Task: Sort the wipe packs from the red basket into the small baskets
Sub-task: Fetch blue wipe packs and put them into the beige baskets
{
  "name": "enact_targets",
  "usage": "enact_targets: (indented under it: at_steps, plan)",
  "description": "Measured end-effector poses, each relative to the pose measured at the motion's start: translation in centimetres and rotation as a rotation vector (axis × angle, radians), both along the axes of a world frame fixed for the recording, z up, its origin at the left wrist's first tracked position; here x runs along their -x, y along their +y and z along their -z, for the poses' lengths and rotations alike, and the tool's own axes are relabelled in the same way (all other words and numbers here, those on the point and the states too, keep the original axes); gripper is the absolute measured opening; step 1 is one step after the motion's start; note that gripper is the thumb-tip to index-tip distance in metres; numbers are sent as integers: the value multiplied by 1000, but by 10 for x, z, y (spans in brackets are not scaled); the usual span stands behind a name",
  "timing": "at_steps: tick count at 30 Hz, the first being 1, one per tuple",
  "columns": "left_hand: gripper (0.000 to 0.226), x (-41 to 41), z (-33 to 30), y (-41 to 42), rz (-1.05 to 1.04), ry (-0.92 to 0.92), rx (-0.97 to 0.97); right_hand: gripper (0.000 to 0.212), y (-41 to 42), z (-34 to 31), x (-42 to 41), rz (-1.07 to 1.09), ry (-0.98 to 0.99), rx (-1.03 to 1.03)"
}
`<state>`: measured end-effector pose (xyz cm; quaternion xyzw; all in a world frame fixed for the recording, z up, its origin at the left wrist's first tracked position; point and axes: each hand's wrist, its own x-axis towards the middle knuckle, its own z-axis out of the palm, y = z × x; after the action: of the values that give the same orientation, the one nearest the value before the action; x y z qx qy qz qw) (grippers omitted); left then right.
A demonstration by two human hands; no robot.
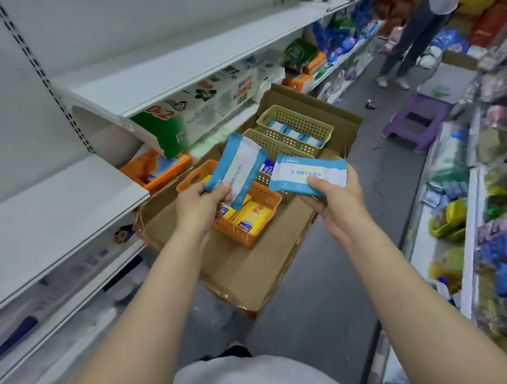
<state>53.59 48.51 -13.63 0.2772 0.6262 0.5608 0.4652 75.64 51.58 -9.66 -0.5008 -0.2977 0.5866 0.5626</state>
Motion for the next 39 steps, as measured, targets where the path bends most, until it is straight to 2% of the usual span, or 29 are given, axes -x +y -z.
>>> enact_targets:
  at_steps: [2, 4, 12, 16, 19, 22, 25, 29, 33, 36, 39]
  plan:
    - [9, -17, 3, 27, 2, -13, 32, 75, 25, -2, -18, -14, -19, 14]
    - [11, -31, 3, 51, 11, -38, 61, 77, 48, -3, -32, -19, -37, 29]
    - [24, -79, 15, 117, -8, -132, 134, 46, 126, 20, -74, -96, -97, 116]
    - [38, -119, 18, 157, -46, -114, 124, 45, 180, 30, -111, -151, -141, 71]
    - [49, -160, 17, 188, -67, -97, 133, 53, 222, 36, -146, -234, -261, 18]
    - [41, -205, 17, 221, -99, -86, 147, 65, 264, 37, -184, -351, -371, -23]
    - [31, -234, 15, 247, -149, -114, 145, 51, 300, 41, -210, -405, -406, -4]
    - [25, -237, 16, 261, -262, -94, 147, 33, 340, 52, -211, -483, -372, 76]
    - [16, -215, 23, 284, -373, -91, 131, 27, 386, 61, -191, -559, -372, 92]
    - [20, -201, 39, 315, -396, -146, 138, 26, 425, 67, -181, -557, -440, 30]
    - [30, -190, 53, 348, -397, -200, 144, 28, 469, 68, -173, -553, -599, -17]
